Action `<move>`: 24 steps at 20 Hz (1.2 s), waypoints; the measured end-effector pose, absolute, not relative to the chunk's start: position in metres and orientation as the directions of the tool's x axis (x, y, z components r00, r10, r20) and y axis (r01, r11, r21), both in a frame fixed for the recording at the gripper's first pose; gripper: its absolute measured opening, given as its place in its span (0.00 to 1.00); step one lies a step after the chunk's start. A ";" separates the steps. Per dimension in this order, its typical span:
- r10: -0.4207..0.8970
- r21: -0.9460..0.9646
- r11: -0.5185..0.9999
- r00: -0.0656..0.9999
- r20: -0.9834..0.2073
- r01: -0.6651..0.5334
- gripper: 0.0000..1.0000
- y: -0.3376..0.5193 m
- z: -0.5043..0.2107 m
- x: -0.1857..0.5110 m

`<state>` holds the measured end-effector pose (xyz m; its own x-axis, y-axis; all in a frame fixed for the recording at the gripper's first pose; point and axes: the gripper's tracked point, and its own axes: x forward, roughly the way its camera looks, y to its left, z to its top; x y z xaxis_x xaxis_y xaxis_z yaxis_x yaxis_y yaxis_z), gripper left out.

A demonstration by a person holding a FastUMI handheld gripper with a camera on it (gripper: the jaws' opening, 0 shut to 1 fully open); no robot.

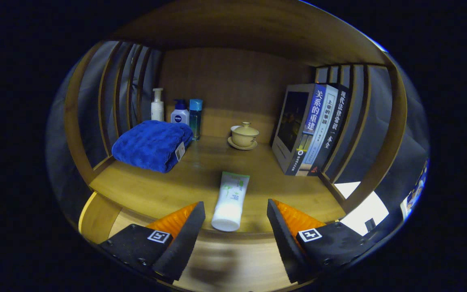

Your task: Pull open the drawer, take out the items inside it, and place them on the countertop above the cabinet.

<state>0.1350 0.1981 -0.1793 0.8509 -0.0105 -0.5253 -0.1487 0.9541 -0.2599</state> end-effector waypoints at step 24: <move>0.083 -0.026 0.995 0.965 -0.250 -0.092 0.99 0.213 -0.151 -0.073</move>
